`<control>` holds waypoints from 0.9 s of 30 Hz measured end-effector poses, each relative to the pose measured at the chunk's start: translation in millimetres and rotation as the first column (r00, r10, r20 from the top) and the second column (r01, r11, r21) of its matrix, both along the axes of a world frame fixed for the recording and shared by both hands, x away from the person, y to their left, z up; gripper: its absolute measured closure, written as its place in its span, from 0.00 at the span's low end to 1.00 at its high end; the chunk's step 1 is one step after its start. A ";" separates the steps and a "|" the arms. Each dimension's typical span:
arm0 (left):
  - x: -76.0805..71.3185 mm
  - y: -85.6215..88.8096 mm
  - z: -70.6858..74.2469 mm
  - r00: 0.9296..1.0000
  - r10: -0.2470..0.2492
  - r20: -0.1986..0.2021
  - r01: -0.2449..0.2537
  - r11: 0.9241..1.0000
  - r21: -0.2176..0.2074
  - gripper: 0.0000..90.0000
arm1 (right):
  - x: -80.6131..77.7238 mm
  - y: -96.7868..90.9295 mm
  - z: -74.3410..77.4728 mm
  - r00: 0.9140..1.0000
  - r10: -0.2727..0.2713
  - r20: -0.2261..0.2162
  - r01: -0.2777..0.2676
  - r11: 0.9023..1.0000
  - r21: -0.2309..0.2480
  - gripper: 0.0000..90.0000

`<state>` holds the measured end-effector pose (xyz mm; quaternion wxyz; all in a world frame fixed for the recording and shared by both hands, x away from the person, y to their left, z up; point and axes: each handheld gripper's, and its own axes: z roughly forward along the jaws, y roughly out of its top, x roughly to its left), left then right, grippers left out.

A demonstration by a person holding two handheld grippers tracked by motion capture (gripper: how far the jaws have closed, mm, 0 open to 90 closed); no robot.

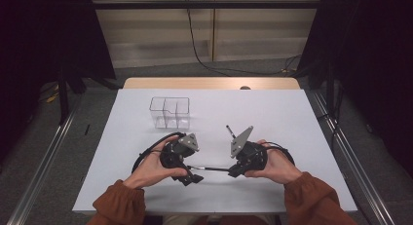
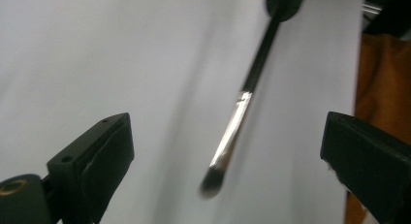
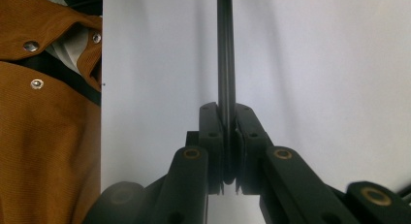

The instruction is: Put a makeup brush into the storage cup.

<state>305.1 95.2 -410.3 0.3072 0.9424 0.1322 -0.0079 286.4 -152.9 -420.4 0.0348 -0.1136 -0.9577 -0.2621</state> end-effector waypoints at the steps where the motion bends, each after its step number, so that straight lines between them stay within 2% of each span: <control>1: 1.1 2.5 -0.4 1.000 0.017 -0.006 -0.017 1.000 -0.010 0.05 | -0.7 -0.7 -0.7 1.000 0.004 -0.003 -0.004 1.000 -0.007 0.93; 5: 0.5 12.5 0.7 0.999 0.053 -0.001 -0.053 0.997 -0.052 0.05 | -3.9 -4.7 -3.6 1.000 -0.014 -0.009 0.014 1.000 -0.009 0.93; 7: -2.0 15.4 3.0 0.998 0.065 0.019 -0.064 0.997 -0.052 0.05 | -3.1 -9.8 -6.2 0.999 -0.034 -0.015 0.034 0.999 -0.004 0.93; 9: -6.6 17.5 5.7 0.994 0.105 0.028 -0.104 0.993 -0.056 0.05 | -2.9 -13.8 -7.3 0.999 -0.051 -0.016 0.051 0.999 0.006 0.93; 14: -13.4 23.4 7.3 0.992 0.116 0.053 -0.110 0.990 -0.092 0.05 | -4.2 -22.3 -5.1 0.997 -0.071 -0.017 0.072 0.997 0.034 0.93; 16: -15.4 27.2 5.7 0.990 0.128 0.055 -0.121 0.986 -0.119 0.05 | -5.5 -25.6 -6.9 0.997 -0.080 -0.013 0.081 0.996 0.041 0.93; 18: -16.4 31.3 4.1 0.988 0.142 0.058 -0.134 0.984 -0.120 0.05 | -7.0 -28.7 -8.5 0.995 -0.103 -0.020 0.103 0.994 0.045 0.93; 19: -16.6 32.5 3.7 0.988 0.140 0.063 -0.132 0.984 -0.118 0.05 | -7.0 -31.3 -9.6 0.994 -0.110 -0.017 0.111 0.992 0.059 0.93; 20: -17.7 33.4 2.6 0.987 0.150 0.059 -0.142 0.982 -0.128 0.05 | -7.0 -32.9 -9.8 0.993 -0.115 -0.022 0.116 0.991 0.069 0.93; 21: -18.8 34.9 1.6 0.986 0.157 0.061 -0.148 0.980 -0.131 0.05 | -7.6 -34.7 -9.8 0.993 -0.114 -0.039 0.117 0.990 0.083 0.93; 23: -20.1 37.3 0.5 0.985 0.159 0.067 -0.149 0.980 -0.131 0.05 | -8.3 -37.0 -8.5 0.992 -0.122 -0.035 0.125 0.987 0.105 0.93; 25: -22.3 39.2 -1.2 0.982 0.177 0.065 -0.166 0.975 -0.147 0.05 | -10.0 -38.4 -8.0 0.990 -0.138 -0.038 0.142 0.981 0.131 0.93; 27: -23.6 40.7 -3.6 0.983 0.177 0.042 -0.169 0.973 -0.154 0.05 | -10.5 -39.6 -9.6 0.988 -0.149 -0.048 0.154 0.977 0.147 0.93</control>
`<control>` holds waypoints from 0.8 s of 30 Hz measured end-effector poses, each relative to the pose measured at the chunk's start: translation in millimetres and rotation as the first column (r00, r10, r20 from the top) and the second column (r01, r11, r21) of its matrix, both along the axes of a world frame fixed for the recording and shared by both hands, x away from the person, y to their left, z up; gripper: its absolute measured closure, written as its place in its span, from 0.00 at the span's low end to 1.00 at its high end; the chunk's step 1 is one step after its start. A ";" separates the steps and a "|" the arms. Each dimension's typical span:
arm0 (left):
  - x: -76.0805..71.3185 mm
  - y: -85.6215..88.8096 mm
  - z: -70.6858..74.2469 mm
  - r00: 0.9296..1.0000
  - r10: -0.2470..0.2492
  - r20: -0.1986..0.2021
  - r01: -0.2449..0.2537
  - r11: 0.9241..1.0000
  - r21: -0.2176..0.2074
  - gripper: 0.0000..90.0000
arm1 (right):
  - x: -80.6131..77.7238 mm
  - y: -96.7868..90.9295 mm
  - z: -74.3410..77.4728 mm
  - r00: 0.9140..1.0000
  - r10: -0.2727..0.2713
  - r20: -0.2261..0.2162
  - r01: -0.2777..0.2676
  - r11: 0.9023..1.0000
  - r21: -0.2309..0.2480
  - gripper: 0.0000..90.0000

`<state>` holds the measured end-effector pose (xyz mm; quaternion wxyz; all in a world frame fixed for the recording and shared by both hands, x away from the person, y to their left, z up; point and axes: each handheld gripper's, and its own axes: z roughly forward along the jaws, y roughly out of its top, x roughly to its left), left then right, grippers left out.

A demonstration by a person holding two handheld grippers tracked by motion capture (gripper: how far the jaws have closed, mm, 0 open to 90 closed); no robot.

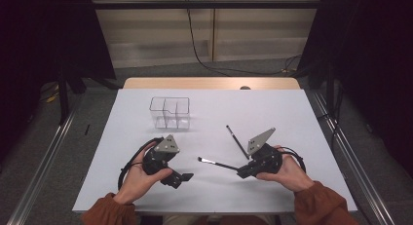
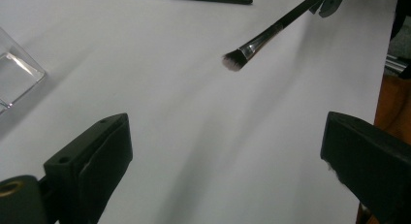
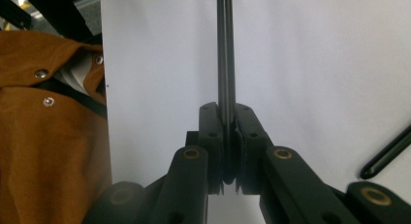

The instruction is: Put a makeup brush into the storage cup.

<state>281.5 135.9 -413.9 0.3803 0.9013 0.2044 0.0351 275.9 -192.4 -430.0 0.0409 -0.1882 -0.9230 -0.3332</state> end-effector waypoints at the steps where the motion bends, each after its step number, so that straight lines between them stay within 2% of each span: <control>1: -0.5 0.3 -0.8 1.000 -0.005 -0.002 0.005 1.000 0.004 0.05 | -0.3 -1.3 -1.3 1.000 -0.012 -0.007 0.012 1.000 0.015 0.93; 4: -2.6 2.2 -3.4 1.000 -0.008 0.006 0.008 1.000 0.012 0.05 | -1.0 -4.6 -5.1 0.999 -0.031 -0.015 0.032 0.998 0.046 0.93; 6: -3.5 2.6 -5.8 1.000 0.004 0.008 -0.004 1.000 -0.005 0.05 | -1.8 -5.3 -7.1 0.999 -0.041 -0.004 0.041 0.998 0.045 0.93; 8: -3.2 3.8 -6.9 1.000 0.003 0.007 -0.003 1.000 -0.011 0.05 | -2.8 -5.4 -7.4 0.999 -0.052 0.003 0.052 0.997 0.064 0.93; 9: -3.7 4.4 -7.7 1.000 0.009 0.021 -0.008 1.000 -0.029 0.05 | -3.2 -5.2 -6.6 0.998 -0.059 0.013 0.058 0.996 0.073 0.93; 10: -3.4 5.2 -7.8 1.000 0.008 0.026 -0.007 1.000 -0.028 0.05 | -3.1 -5.3 -6.4 0.998 -0.061 0.022 0.058 0.995 0.086 0.93; 18: -1.6 7.2 -10.8 1.000 0.021 0.023 -0.021 0.999 -0.036 0.05 | -2.7 -7.4 -9.0 0.994 -0.107 0.020 0.103 0.984 0.148 0.93; 21: -1.8 7.4 -11.8 1.000 0.022 0.021 -0.021 0.999 -0.027 0.05 | -3.2 -8.5 -9.1 0.993 -0.111 0.036 0.102 0.975 0.196 0.93; 22: -1.9 7.0 -12.6 1.000 0.026 0.017 -0.025 0.999 -0.035 0.05 | -3.9 -8.4 -9.0 0.992 -0.119 0.039 0.107 0.968 0.227 0.93; 24: -1.5 6.5 -13.5 1.000 0.024 0.018 -0.023 0.999 -0.034 0.05 | -4.3 -7.7 -9.1 0.991 -0.125 0.049 0.109 0.963 0.248 0.93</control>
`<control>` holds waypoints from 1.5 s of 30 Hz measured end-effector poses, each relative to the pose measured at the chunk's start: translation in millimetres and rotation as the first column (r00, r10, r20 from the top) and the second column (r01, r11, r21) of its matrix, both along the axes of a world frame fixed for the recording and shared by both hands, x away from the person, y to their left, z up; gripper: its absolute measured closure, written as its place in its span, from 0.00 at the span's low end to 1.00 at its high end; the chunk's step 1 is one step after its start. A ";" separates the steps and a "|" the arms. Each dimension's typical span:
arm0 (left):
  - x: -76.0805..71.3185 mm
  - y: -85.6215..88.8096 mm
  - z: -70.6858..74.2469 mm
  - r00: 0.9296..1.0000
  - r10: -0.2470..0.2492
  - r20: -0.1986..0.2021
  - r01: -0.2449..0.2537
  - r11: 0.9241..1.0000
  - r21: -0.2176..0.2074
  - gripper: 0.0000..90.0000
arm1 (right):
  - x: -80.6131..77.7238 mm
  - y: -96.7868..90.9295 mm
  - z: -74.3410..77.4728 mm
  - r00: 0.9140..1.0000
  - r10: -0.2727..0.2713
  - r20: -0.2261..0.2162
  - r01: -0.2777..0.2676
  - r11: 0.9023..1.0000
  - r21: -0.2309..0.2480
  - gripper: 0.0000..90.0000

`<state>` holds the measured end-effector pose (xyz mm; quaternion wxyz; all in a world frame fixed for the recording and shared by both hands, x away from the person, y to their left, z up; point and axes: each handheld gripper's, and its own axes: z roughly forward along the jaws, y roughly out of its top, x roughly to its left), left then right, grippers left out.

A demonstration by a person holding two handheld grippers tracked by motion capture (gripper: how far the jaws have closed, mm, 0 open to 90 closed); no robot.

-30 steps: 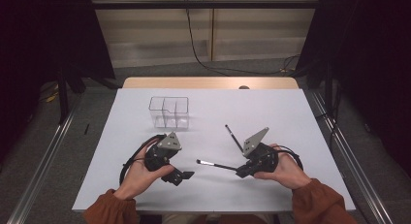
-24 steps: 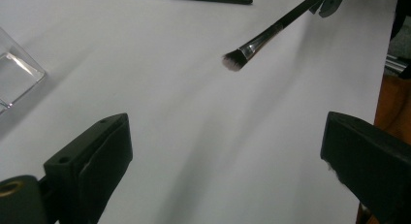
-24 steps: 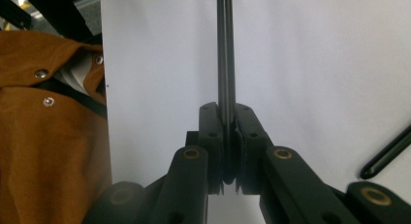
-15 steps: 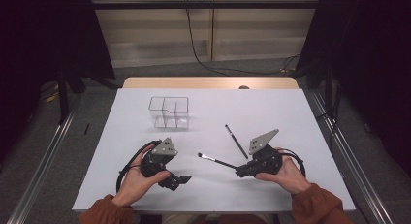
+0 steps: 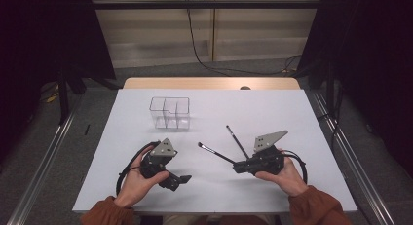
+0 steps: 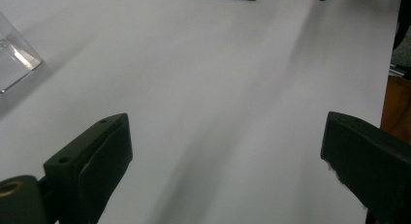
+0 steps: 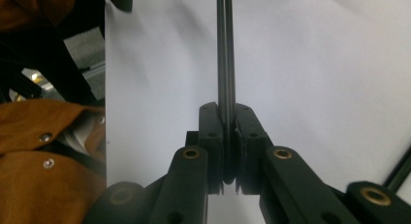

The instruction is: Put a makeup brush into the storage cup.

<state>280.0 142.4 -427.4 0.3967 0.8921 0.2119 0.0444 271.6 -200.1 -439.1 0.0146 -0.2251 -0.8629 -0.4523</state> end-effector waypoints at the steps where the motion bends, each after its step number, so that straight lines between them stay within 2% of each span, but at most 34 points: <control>1: -0.1 -0.1 -0.1 1.000 -0.001 0.002 0.001 1.000 0.004 0.05 | -0.6 0.5 -0.1 1.000 0.000 0.014 0.000 1.000 0.010 0.93; 2: 0.1 0.1 0.2 1.000 -0.007 0.004 0.007 1.000 0.016 0.05 | -1.1 0.8 0.0 1.000 -0.002 0.018 0.002 1.000 0.014 0.93; 10: -0.3 0.0 -0.5 1.000 -0.009 0.004 0.009 1.000 0.000 0.05 | -2.8 -0.5 0.2 0.997 -0.025 0.070 0.018 0.996 0.089 0.93; 13: -0.5 0.5 -0.4 1.000 0.001 0.015 -0.001 1.000 -0.011 0.05 | -4.2 1.3 0.0 0.997 -0.023 0.070 0.015 0.993 0.118 0.93; 17: -1.1 -0.9 0.0 1.000 0.000 0.011 0.000 0.999 -0.049 0.05 | -6.0 4.4 0.4 0.996 -0.011 0.083 0.000 0.990 0.139 0.93; 23: -4.5 -3.8 3.3 0.998 0.023 0.056 -0.019 0.997 -0.078 0.05 | -7.8 4.5 3.7 0.993 -0.034 0.115 0.013 0.984 0.179 0.93; 24: -4.9 -4.3 3.6 0.998 0.033 0.057 -0.026 0.993 -0.112 0.05 | -7.3 4.0 3.7 0.993 -0.035 0.113 0.013 0.983 0.185 0.93; 26: -4.4 -3.9 4.8 0.998 0.020 0.059 -0.012 0.991 -0.136 0.05 | -6.6 3.4 3.5 0.993 -0.036 0.109 0.016 0.983 0.184 0.93; 29: -5.3 -5.0 6.0 0.997 0.029 0.070 -0.015 0.982 -0.189 0.05 | -6.5 4.2 2.8 0.994 -0.029 0.106 0.010 0.984 0.177 0.93; 32: -6.0 -6.3 7.1 0.995 0.040 0.089 -0.020 0.976 -0.215 0.05 | -7.0 5.1 3.3 0.993 -0.027 0.113 0.006 0.984 0.178 0.93; 33: -7.6 -8.0 6.9 0.993 0.061 0.102 -0.036 0.972 -0.230 0.05 | -7.1 5.1 3.5 0.993 -0.027 0.115 0.006 0.984 0.179 0.93; 34: -7.9 -8.6 7.1 0.991 0.066 0.118 -0.037 0.971 -0.234 0.05 | -7.2 5.1 3.7 0.993 -0.030 0.118 0.008 0.983 0.181 0.93; 37: -7.1 -13.7 7.2 0.992 0.066 0.110 -0.032 0.959 -0.280 0.05 | -7.5 4.6 4.6 0.991 -0.041 0.125 0.017 0.982 0.187 0.93; 41: -5.8 -23.4 7.7 0.989 0.068 0.134 -0.020 0.943 -0.333 0.05 | -7.5 3.5 6.4 0.990 -0.048 0.132 0.021 0.979 0.202 0.93; 42: -5.3 -25.8 7.5 0.988 0.064 0.141 -0.012 0.940 -0.342 0.05 | -7.4 3.2 6.5 0.990 -0.049 0.134 0.021 0.979 0.202 0.93; 43: -5.2 -27.1 7.7 0.988 0.063 0.140 -0.012 0.940 -0.340 0.05 | -7.4 2.7 6.6 0.990 -0.051 0.133 0.023 0.979 0.204 0.93; 45: -4.4 -30.6 6.9 0.990 0.061 0.131 -0.009 0.932 -0.364 0.06 | -7.3 2.5 6.6 0.990 -0.051 0.134 0.023 0.979 0.202 0.93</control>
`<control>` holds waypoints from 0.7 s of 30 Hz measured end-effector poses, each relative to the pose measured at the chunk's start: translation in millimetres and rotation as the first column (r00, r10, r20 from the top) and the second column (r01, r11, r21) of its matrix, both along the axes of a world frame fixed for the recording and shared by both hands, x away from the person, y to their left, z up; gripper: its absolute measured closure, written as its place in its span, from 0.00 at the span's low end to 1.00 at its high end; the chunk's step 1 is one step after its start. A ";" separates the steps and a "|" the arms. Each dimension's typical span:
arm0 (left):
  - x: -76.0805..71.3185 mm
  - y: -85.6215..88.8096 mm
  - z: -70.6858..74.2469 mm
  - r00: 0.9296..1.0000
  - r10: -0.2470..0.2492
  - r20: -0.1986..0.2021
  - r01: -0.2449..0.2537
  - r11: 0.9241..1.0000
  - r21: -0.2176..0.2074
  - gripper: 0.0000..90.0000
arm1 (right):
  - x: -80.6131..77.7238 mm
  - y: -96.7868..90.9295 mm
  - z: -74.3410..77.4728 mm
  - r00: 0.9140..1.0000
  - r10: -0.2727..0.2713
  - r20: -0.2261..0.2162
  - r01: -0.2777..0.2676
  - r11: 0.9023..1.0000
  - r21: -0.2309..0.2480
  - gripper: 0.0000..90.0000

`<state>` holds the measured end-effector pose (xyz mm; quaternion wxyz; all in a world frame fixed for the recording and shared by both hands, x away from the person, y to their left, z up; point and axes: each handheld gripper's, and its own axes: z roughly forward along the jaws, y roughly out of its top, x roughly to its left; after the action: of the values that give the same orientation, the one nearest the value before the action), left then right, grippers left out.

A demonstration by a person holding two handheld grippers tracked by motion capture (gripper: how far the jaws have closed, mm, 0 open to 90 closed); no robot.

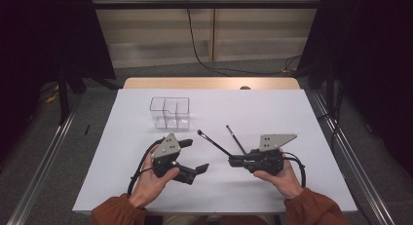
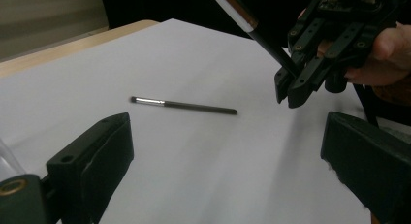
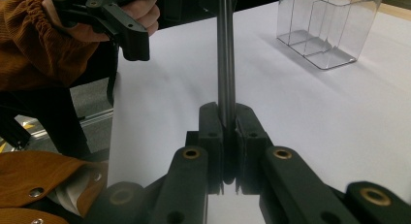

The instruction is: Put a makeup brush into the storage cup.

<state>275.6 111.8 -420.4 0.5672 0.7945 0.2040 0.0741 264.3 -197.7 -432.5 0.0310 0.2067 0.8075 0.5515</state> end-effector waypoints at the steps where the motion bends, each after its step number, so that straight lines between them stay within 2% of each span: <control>1: 0.5 -1.7 0.0 1.000 -0.005 -0.004 0.005 1.000 -0.010 0.06 | 0.0 0.0 0.1 1.000 -0.001 0.002 0.001 1.000 0.002 0.93; 7: 3.4 -9.7 8.0 1.000 -0.018 0.006 0.019 0.998 -0.063 0.05 | 0.4 -2.3 2.2 1.000 -0.011 0.014 0.011 1.000 0.013 0.93; 12: 5.8 -18.5 15.0 0.999 -0.054 0.009 0.054 0.997 -0.057 0.06 | 0.8 -2.0 1.9 1.000 -0.013 0.018 0.013 1.000 0.006 0.93; 17: 9.0 -29.2 15.9 0.998 -0.052 0.026 0.053 0.998 -0.036 0.07 | 1.4 -2.3 1.7 1.000 -0.024 0.019 0.024 1.000 0.008 0.93; 19: 9.8 -31.0 15.7 0.996 -0.083 0.033 0.085 0.994 -0.067 0.08 | 1.4 -2.7 1.9 0.999 -0.025 0.021 0.025 1.000 0.007 0.93; 21: 9.9 -34.8 17.0 0.998 -0.061 0.021 0.062 0.996 -0.069 0.08 | 1.9 -3.1 1.3 0.999 -0.026 0.020 0.026 1.000 0.007 0.93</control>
<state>285.5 77.0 -403.5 0.5983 0.7795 0.1764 0.0571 266.3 -200.8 -431.2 0.0456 0.2117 0.8026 0.5558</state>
